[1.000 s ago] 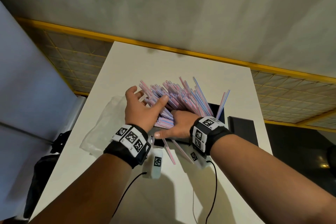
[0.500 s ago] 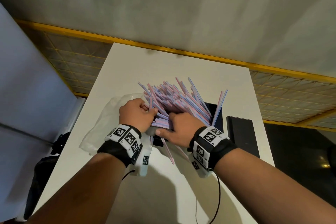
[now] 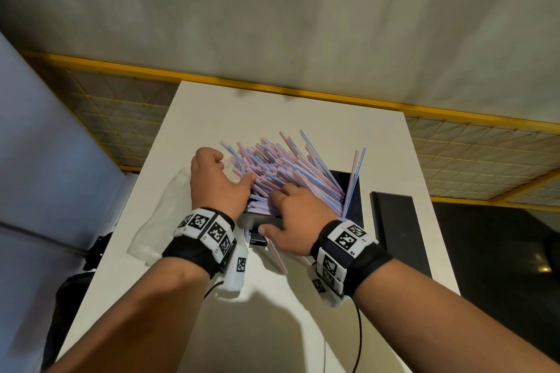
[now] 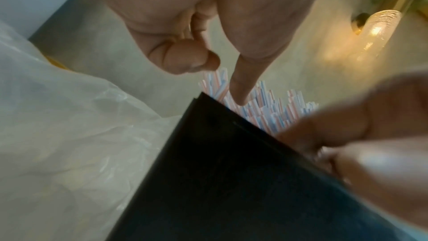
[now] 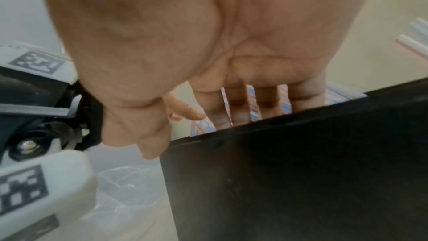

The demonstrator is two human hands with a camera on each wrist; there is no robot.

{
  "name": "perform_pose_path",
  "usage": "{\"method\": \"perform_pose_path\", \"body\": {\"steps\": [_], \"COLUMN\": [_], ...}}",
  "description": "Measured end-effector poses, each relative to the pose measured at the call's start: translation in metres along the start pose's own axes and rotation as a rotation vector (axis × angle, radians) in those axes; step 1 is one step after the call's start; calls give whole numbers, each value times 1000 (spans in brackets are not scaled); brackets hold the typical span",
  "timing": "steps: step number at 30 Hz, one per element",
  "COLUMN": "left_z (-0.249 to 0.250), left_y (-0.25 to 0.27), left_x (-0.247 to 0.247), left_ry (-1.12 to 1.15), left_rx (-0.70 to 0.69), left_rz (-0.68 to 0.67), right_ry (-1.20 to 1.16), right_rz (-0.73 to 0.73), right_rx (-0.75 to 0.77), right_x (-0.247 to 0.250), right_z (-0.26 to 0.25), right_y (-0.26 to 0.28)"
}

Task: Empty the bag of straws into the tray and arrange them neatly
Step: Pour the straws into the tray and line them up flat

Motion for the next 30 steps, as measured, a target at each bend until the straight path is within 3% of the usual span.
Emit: {"method": "perform_pose_path", "body": {"steps": [3,16,20,27,30], "left_z": [4,8,13,21,23], "left_y": [0,-8,-9,-14,-15], "left_x": [-5,-16,-17,-18,-20], "left_ry": [-58,-261,-310,-345,-379], "left_rx": [-76,-58,-133,-55,-69], "left_rz": [-47,-178,-215,-221,-215], "right_ry": [-131,-140,-194,-304,-362], "right_rz": [72,-25,44,250,286], "right_rx": [72,41,36,49,-26], "right_x": [2,0,8,40,45], "right_z": [-10,-15,-14,-15,0], "right_y": [-5,-14,-11,13,27]}}
Point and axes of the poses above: each hand's wrist, its own y-axis away from the middle knuckle, its own x-axis out of the back of the hand, z = x × y, the point moved 6 cm from there along -y, towards the middle knuckle, and after that the axes turned 12 degrees about y, right-handed, at the moved point
